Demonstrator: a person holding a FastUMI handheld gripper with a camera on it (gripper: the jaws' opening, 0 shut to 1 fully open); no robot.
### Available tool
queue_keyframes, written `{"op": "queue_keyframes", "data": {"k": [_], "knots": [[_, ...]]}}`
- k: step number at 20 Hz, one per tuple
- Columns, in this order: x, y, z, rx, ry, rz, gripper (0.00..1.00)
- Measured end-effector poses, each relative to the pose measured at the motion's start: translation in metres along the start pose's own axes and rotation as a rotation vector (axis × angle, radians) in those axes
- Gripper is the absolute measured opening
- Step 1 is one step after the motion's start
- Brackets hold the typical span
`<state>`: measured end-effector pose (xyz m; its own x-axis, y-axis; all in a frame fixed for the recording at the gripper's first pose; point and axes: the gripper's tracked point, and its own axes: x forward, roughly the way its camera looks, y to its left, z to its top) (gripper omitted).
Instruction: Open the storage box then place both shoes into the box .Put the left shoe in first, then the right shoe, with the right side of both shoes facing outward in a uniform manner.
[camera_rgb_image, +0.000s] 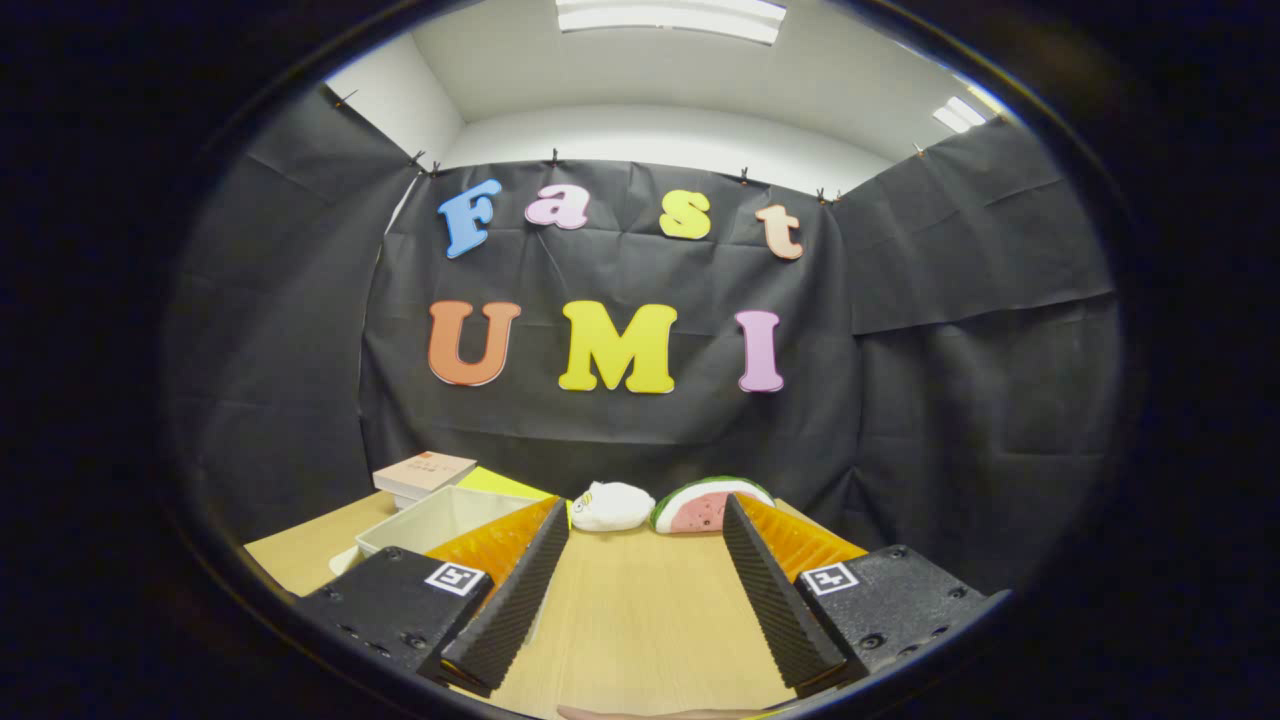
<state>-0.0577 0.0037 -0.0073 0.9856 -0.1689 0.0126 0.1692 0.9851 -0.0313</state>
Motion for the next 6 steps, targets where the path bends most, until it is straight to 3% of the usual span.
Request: {"op": "queue_keyframes", "data": {"k": [6], "knots": [[0.014, -0.007, -0.012, 0.012, 0.028, 0.036, 0.99]]}}
